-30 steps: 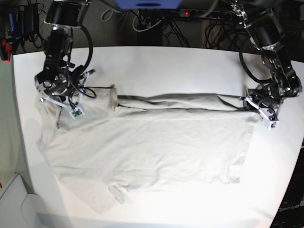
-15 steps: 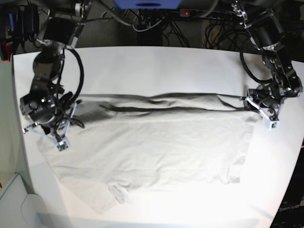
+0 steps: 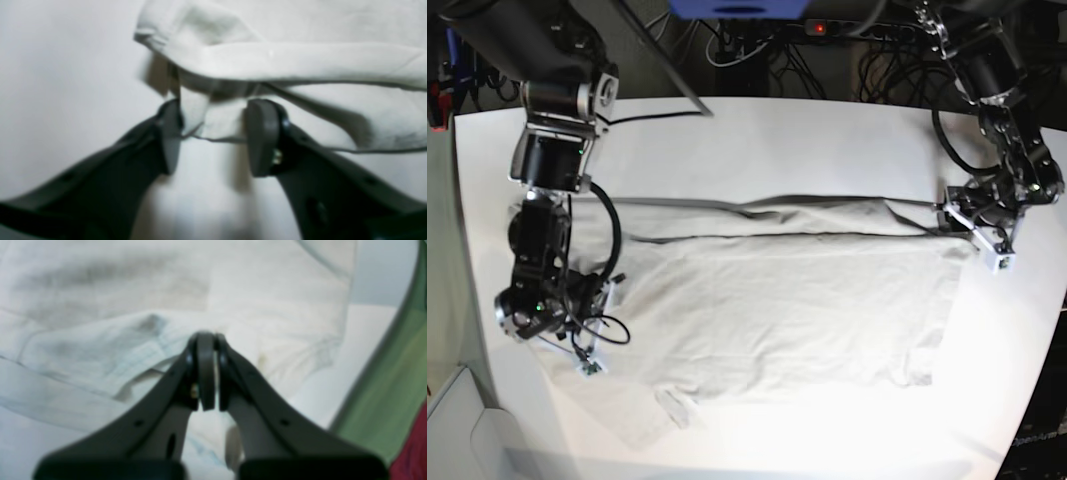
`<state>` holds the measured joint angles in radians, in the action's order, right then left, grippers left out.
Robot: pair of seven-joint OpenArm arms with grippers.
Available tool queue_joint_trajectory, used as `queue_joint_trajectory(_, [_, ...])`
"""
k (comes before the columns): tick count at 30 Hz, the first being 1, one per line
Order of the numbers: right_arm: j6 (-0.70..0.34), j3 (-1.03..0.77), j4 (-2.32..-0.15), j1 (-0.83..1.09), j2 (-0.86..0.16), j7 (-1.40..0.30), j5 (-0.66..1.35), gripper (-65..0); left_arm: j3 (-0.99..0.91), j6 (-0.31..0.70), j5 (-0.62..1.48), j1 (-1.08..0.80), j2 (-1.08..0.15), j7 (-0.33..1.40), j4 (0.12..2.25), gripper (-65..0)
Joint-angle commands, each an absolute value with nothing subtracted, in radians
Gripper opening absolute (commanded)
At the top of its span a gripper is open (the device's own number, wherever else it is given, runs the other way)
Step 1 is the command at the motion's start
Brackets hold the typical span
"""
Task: Layout the t-shirt on the table in an organized manner, then fold the t-shirt properly
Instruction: 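Grasp the folded edge with the left gripper and smooth the fold with the right gripper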
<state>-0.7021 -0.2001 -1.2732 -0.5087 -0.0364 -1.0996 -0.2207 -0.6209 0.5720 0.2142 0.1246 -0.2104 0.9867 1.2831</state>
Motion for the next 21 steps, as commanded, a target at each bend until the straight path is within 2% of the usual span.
queue_joint_trajectory(1, [-0.698,-0.197,-1.268,-0.553,-0.045,-1.082,-0.219,-61.0,-0.624,0.572,0.225,0.139,-0.225,0.970,1.302,-28.4])
queue_joint_trajectory(4, [-0.698,-0.197,-1.239,-0.575,-0.062,-1.082,-0.219,-50.2,-0.624,0.572,0.225,0.139,-0.225,0.972,1.303,-21.7])
queue_joint_trajectory(5, [-0.698,-0.193,-1.237,-0.578,-0.064,-1.082,-0.219,-44.9,-0.624,0.572,0.225,0.139,-0.225,0.972,1.303,-20.2])
queue_joint_trajectory(8, [-0.698,-0.186,-1.276,-0.572,-0.087,-1.086,-0.219,-30.8,-0.624,0.572,0.225,0.139,-0.225,0.972,1.303,-19.5])
queue_joint_trajectory(11, [-0.698,-0.194,-1.379,-0.529,-0.108,-1.129,-0.214,-22.3,-0.624,0.572,0.231,0.139,-0.225,0.972,1.303,-19.5])
queue_joint_trajectory(17, [-0.698,-0.282,-1.650,-0.314,-0.139,-1.178,-0.213,-21.7,-0.704,0.579,0.234,0.143,-0.225,0.972,1.303,-19.3])
queue_joint_trajectory(21, [-0.698,-0.320,-1.670,-0.203,-0.137,-1.153,-0.211,-21.7,-0.740,0.581,0.234,0.147,-0.225,0.972,1.303,-19.3])
